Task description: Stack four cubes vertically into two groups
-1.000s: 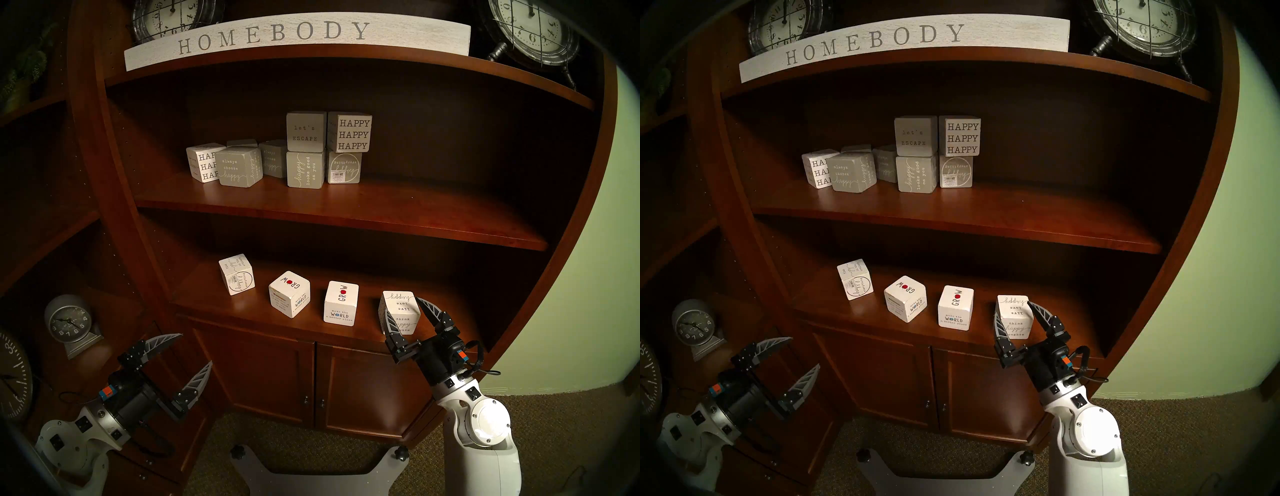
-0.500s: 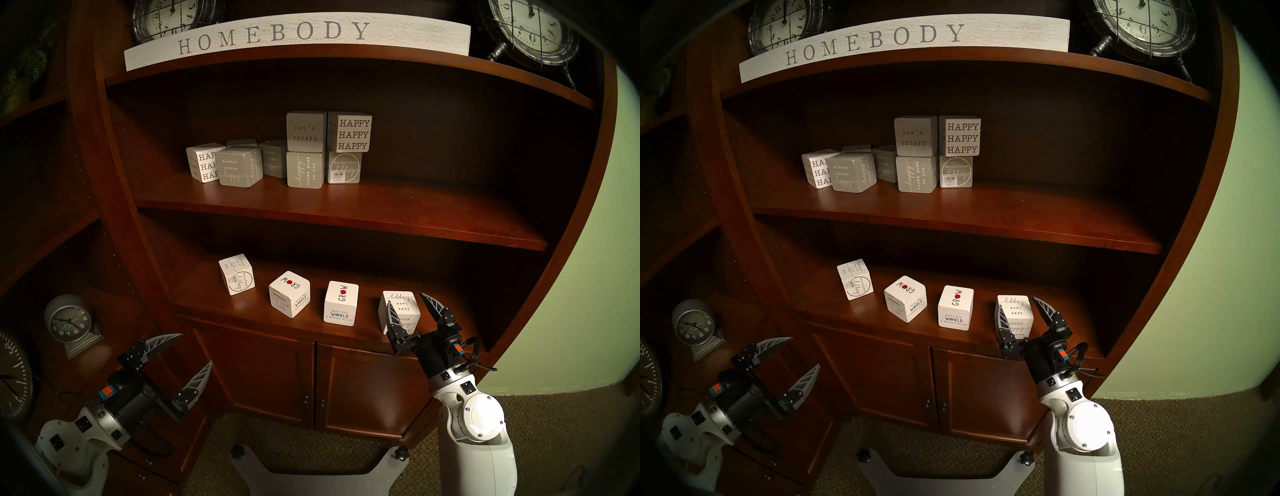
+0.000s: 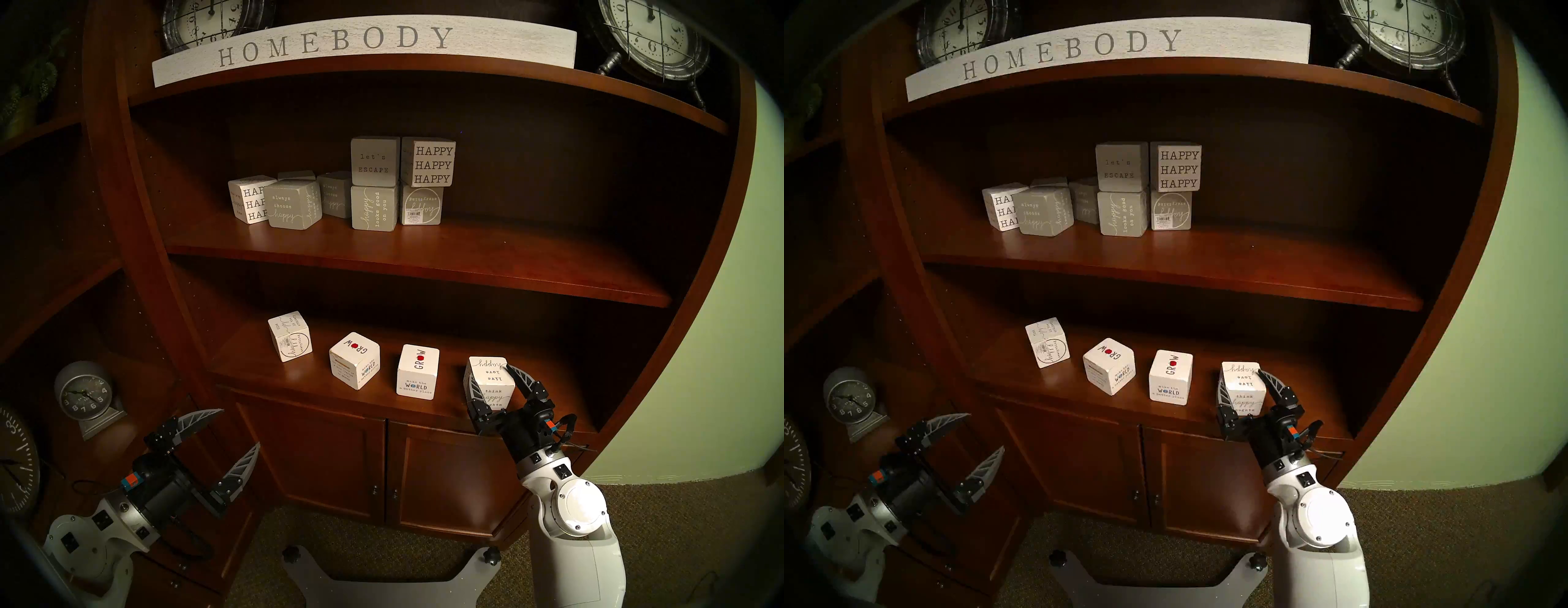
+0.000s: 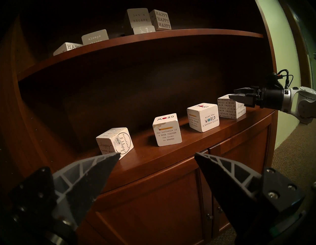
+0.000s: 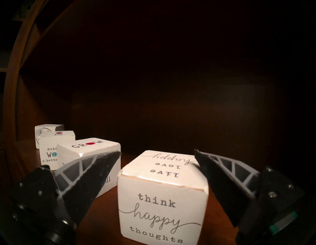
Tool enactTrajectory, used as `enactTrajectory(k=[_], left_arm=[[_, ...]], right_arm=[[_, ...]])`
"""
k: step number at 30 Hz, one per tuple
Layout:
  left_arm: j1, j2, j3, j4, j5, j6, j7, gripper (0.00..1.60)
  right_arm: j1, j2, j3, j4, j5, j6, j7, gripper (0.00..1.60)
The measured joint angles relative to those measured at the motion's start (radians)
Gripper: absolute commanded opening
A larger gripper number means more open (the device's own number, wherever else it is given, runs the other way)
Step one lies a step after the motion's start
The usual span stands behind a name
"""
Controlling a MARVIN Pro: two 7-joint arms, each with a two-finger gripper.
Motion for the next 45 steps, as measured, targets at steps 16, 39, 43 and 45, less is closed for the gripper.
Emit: enactTrajectory(k=[16,39,43,45], left_arm=[[0.0,0.0,0.0,0.0,0.0,0.0,0.0,1.6],[0.0,0.0,0.0,0.0,0.0,0.0,0.0,1.6],[0.0,0.0,0.0,0.0,0.0,0.0,0.0,1.6],[0.0,0.0,0.0,0.0,0.0,0.0,0.0,1.6]], right_arm=[[0.04,0.015,-0.019,0.052,-0.037,-0.007,-0.055,1.6],[0.034,0.012,-0.037,0.037,-0.057,0.014,-0.079,1.6],[0.026,0.011,-0.038,0.035,-0.072,-0.001,-0.09,1.6],[0.022,0.01,-0.039,0.033,-0.077,-0.004,-0.095,1.6]])
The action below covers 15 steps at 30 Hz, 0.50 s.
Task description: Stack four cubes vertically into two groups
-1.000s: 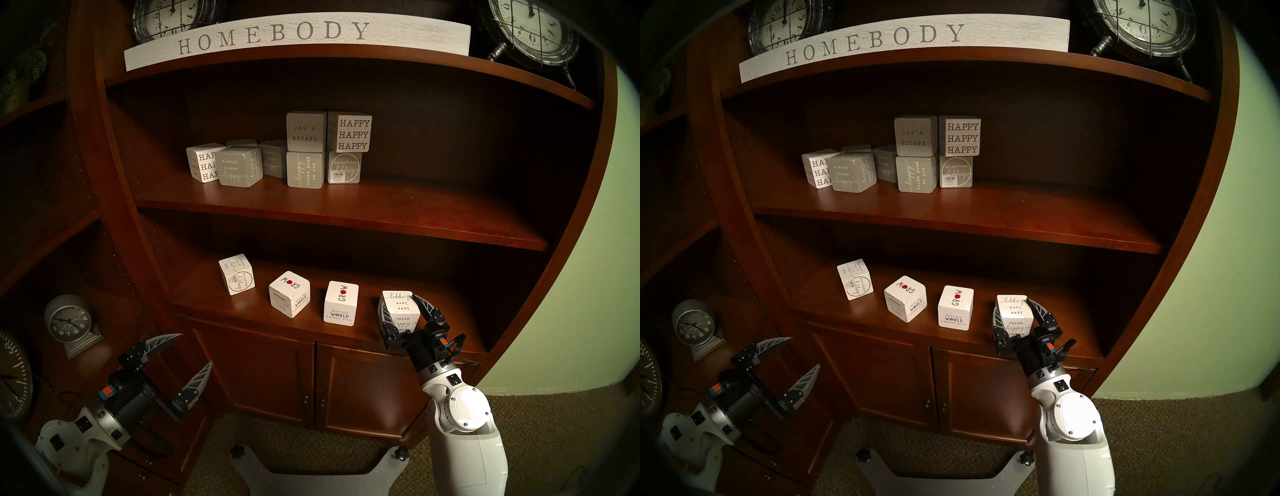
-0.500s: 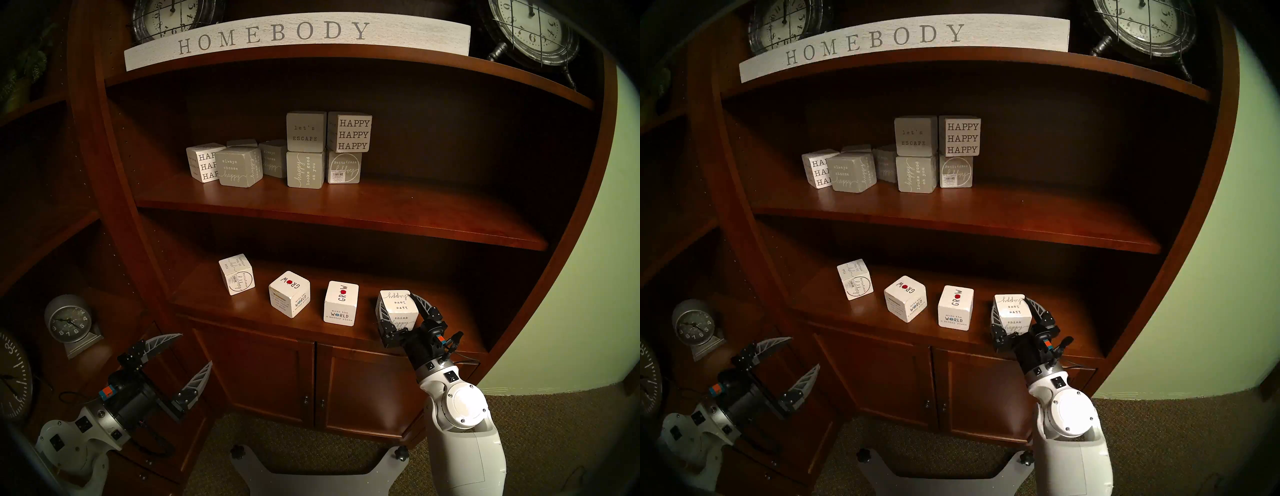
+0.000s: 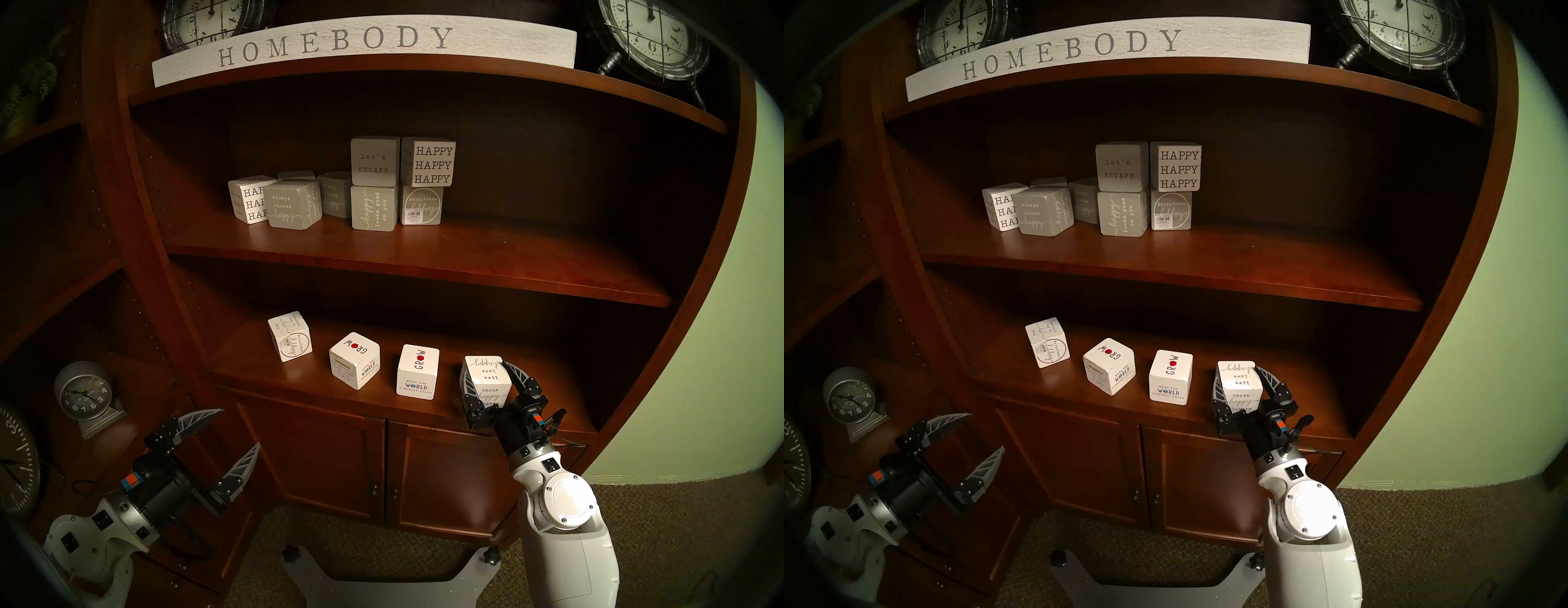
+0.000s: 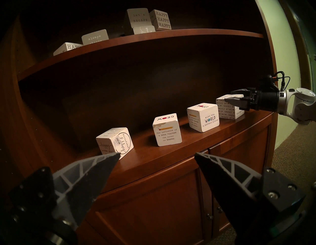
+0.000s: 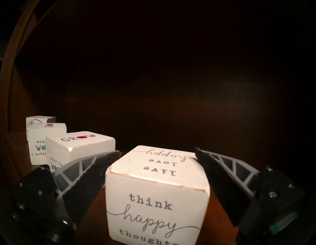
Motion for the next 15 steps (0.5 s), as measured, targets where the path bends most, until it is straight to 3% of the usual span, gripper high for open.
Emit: enactTrajectory(k=[15], left_arm=[[0.0,0.0,0.0,0.0,0.0,0.0,0.0,1.6]], right_arm=[[-0.025,-0.002,-0.019,-0.006,-0.002,-0.014,-0.067,1.6]])
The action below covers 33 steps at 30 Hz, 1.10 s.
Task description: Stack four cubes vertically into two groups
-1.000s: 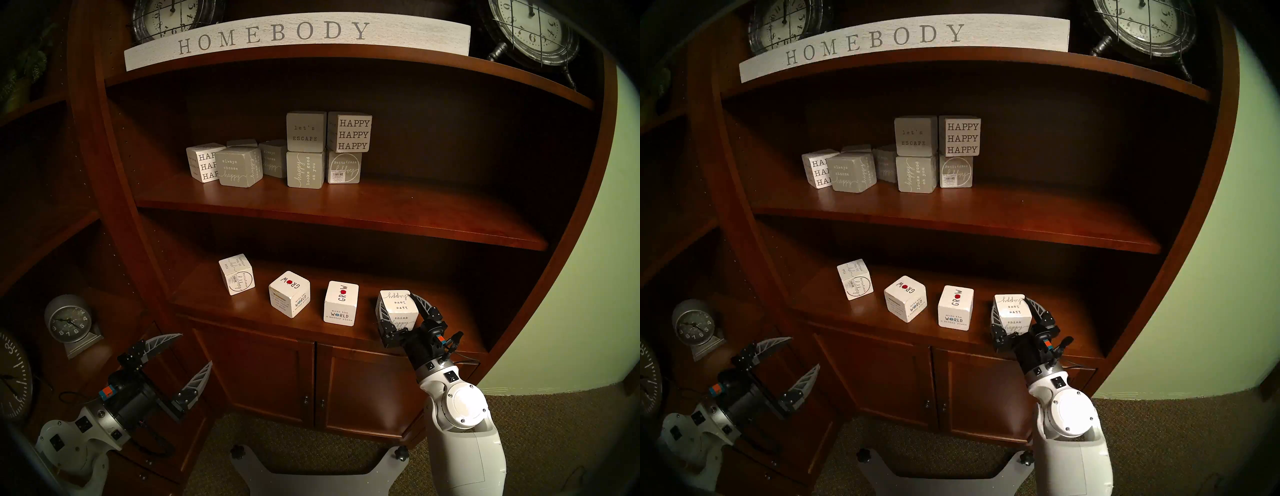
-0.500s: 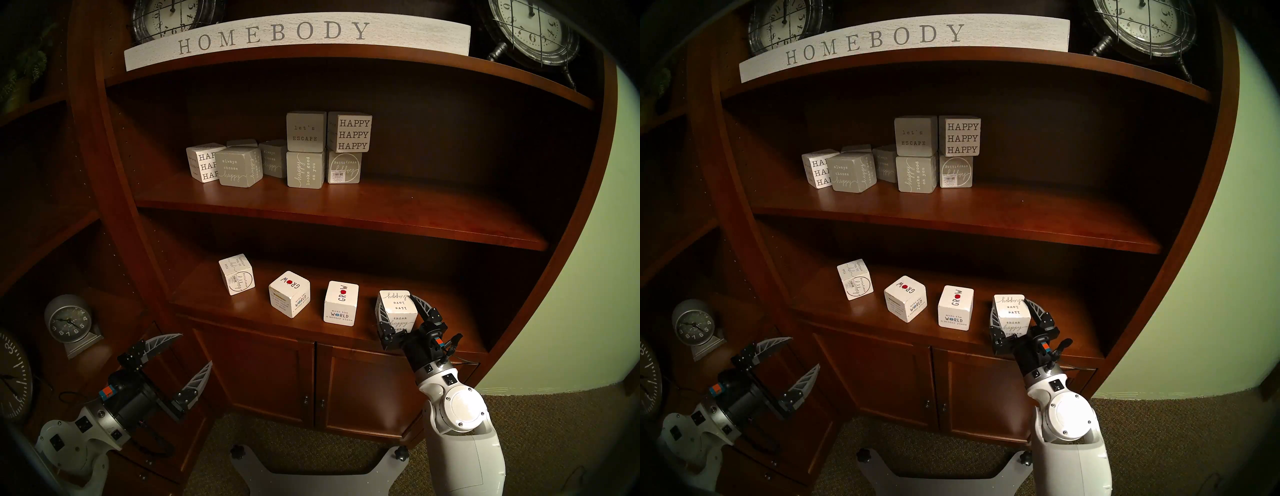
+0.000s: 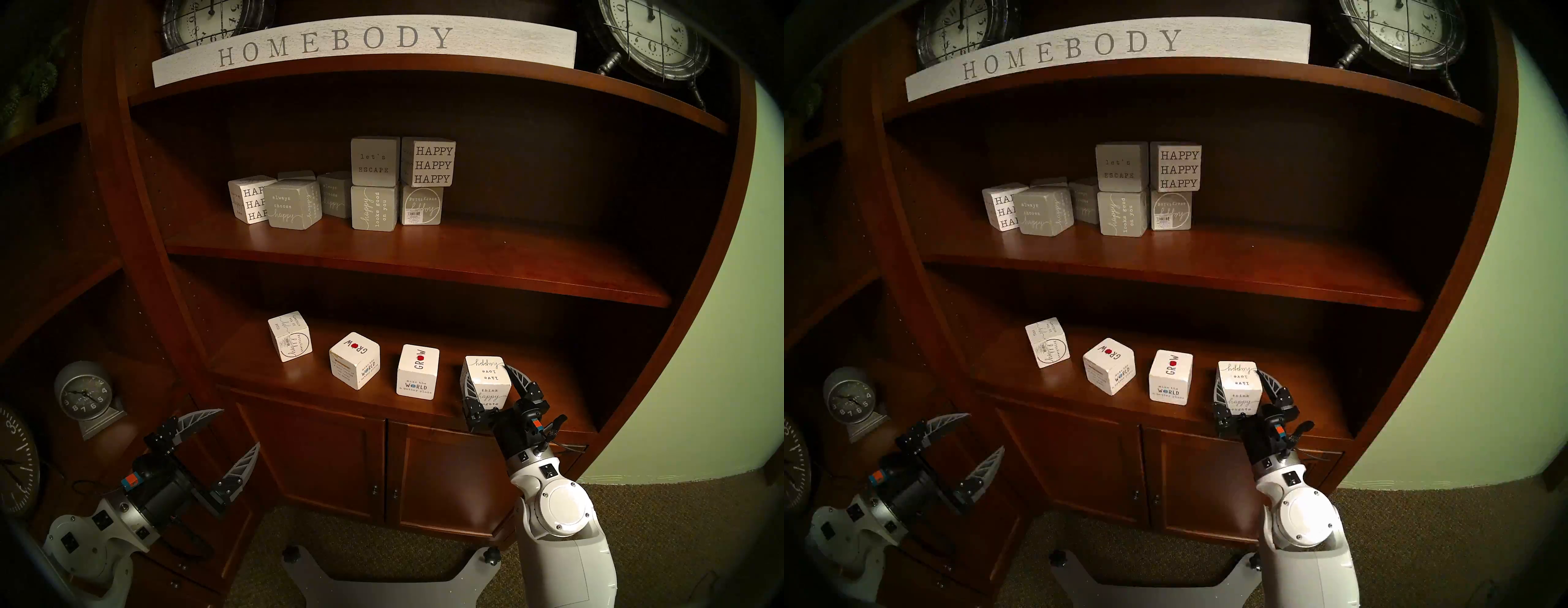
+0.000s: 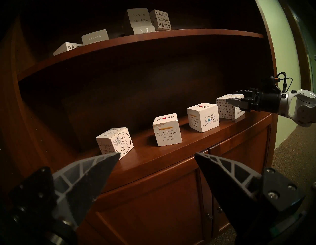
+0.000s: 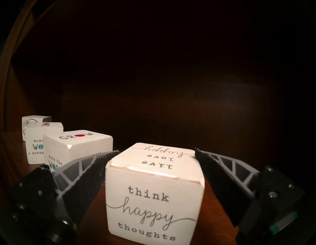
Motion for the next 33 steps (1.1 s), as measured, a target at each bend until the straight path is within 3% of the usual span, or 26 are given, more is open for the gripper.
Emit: enactTrajectory(k=[17,18,19,20,23,26,31,32,33], left_arm=[[0.0,0.0,0.0,0.0,0.0,0.0,0.0,1.6],[0.0,0.0,0.0,0.0,0.0,0.0,0.0,1.6],[0.0,0.0,0.0,0.0,0.0,0.0,0.0,1.6],[0.0,0.0,0.0,0.0,0.0,0.0,0.0,1.6],[0.0,0.0,0.0,0.0,0.0,0.0,0.0,1.6],[0.0,0.0,0.0,0.0,0.0,0.0,0.0,1.6],[0.0,0.0,0.0,0.0,0.0,0.0,0.0,1.6],[0.0,0.0,0.0,0.0,0.0,0.0,0.0,1.6],[0.0,0.0,0.0,0.0,0.0,0.0,0.0,1.6]], right_arm=[[0.013,-0.001,0.009,0.024,0.038,0.028,-0.001,1.6],[0.016,-0.001,0.01,0.027,0.04,0.033,0.002,1.35],[0.018,0.0,0.011,0.029,0.041,0.035,0.004,0.93],[0.02,0.0,0.012,0.032,0.042,0.038,0.006,0.68],[0.027,0.001,0.014,0.037,0.045,0.042,0.012,0.6],[0.033,0.003,0.016,0.043,0.046,0.04,0.016,0.25],[0.038,0.006,0.017,0.05,0.045,0.029,0.021,0.14],[0.038,0.006,0.017,0.051,0.044,0.026,0.022,0.0],[0.038,0.007,0.016,0.052,0.042,0.022,0.023,0.0]])
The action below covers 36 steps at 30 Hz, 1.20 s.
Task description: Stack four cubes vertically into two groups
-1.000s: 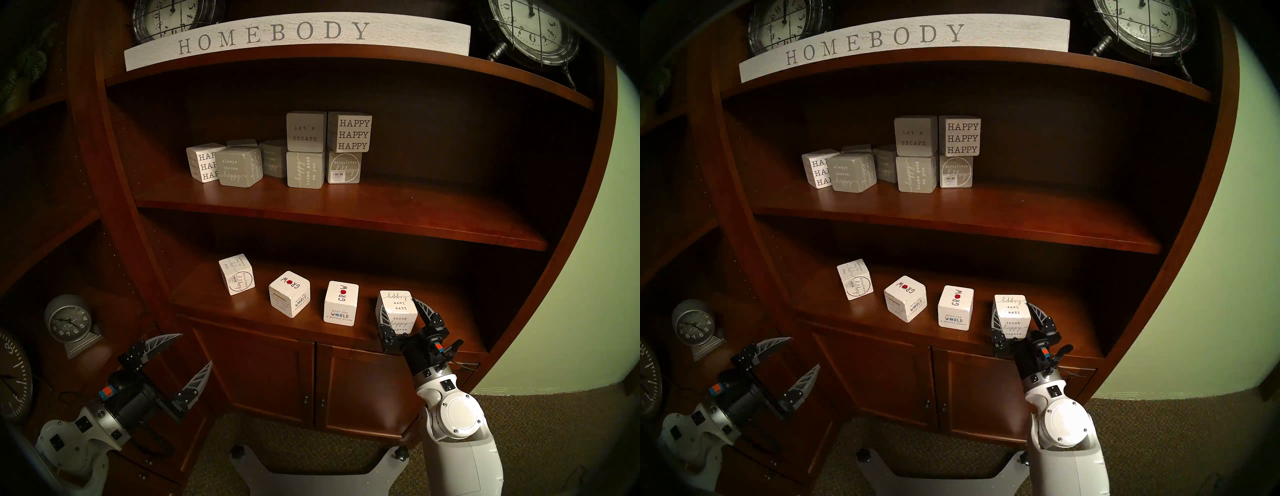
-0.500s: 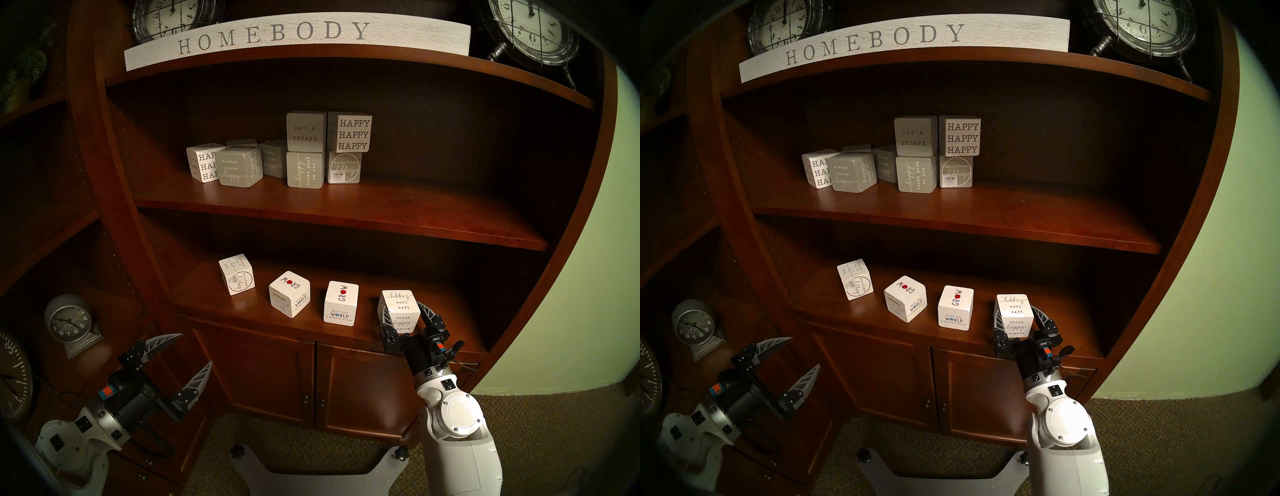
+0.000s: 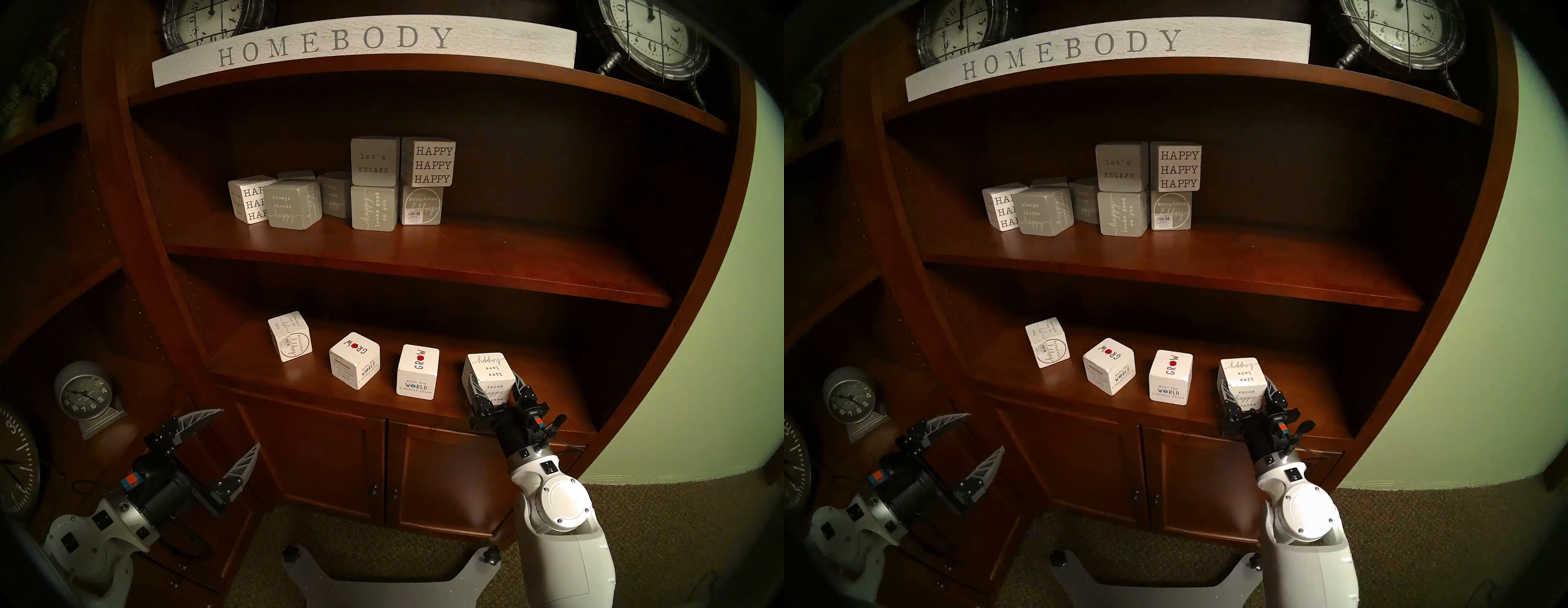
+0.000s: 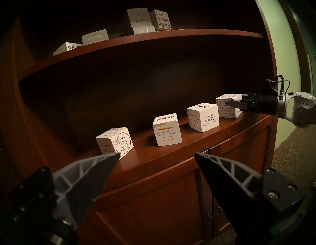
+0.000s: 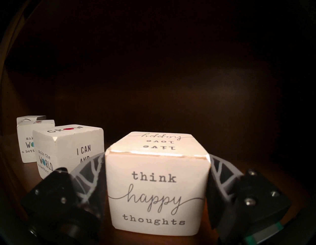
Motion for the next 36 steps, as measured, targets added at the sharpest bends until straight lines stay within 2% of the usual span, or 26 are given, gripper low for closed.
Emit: enactTrajectory(k=[6,16,21,36], left_arm=[[0.0,0.0,0.0,0.0,0.0,0.0,0.0,1.6],[0.0,0.0,0.0,0.0,0.0,0.0,0.0,1.6],[0.0,0.0,0.0,0.0,0.0,0.0,0.0,1.6],[0.0,0.0,0.0,0.0,0.0,0.0,0.0,1.6]], right_arm=[[-0.007,0.001,-0.009,-0.011,-0.004,-0.015,0.01,0.0],[-0.027,0.001,-0.035,-0.099,0.025,-0.023,0.028,0.0],[-0.037,0.008,-0.073,-0.151,0.048,-0.003,0.023,0.0],[-0.021,0.046,-0.192,-0.184,0.061,0.043,-0.052,0.0]])
